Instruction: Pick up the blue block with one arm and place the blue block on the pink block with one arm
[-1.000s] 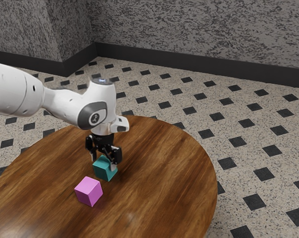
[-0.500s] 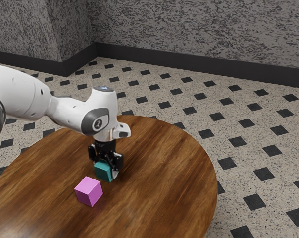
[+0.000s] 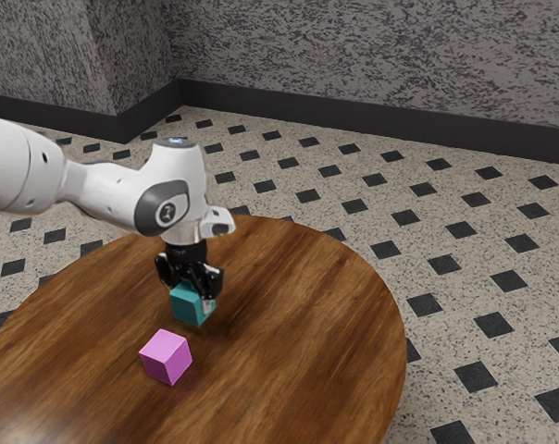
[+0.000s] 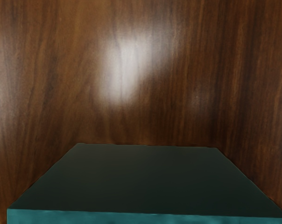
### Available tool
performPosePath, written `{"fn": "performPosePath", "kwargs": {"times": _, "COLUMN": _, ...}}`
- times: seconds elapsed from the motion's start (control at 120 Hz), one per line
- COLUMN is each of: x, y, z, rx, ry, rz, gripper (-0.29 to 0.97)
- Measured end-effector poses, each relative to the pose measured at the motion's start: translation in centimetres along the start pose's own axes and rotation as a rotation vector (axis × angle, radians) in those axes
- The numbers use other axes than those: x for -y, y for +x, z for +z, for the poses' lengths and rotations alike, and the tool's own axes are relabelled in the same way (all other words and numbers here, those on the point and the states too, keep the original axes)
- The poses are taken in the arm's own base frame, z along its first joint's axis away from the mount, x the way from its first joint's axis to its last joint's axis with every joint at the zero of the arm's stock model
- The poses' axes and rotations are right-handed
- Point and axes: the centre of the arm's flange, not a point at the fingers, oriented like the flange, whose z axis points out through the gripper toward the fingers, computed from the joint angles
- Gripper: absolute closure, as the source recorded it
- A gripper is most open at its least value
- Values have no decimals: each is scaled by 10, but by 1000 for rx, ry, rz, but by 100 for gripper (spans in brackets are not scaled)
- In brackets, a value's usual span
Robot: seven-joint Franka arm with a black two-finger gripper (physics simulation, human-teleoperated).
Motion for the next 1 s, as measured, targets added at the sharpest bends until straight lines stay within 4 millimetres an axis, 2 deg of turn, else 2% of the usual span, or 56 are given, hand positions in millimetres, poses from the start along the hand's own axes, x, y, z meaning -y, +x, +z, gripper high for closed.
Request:
{"fn": "performPosePath", "kwargs": {"times": 0.117, "x": 1, "y": -13, "z": -12, "rx": -5, "ry": 1, "rz": 7, "gripper": 29}}
{"fn": "performPosePath", "kwargs": {"times": 0.225, "x": 2, "y": -22, "z": -38, "rx": -18, "ry": 2, "rz": 19, "gripper": 29}}
{"fn": "performPosePath", "kwargs": {"times": 0.3, "x": 3, "y": -32, "z": -46, "rx": -5, "ry": 3, "rz": 33, "gripper": 29}}
{"fn": "performPosePath", "kwargs": {"times": 0.433, "x": 4, "y": -52, "z": -44, "rx": 41, "ry": 6, "rz": 59, "gripper": 29}}
{"fn": "performPosePath", "kwargs": {"times": 0.75, "x": 6, "y": -81, "z": -48, "rx": 96, "ry": 11, "rz": 113, "gripper": 29}}
{"fn": "performPosePath", "kwargs": {"times": 1.0, "x": 6, "y": -100, "z": -39, "rx": 129, "ry": 11, "rz": 141, "gripper": 29}}
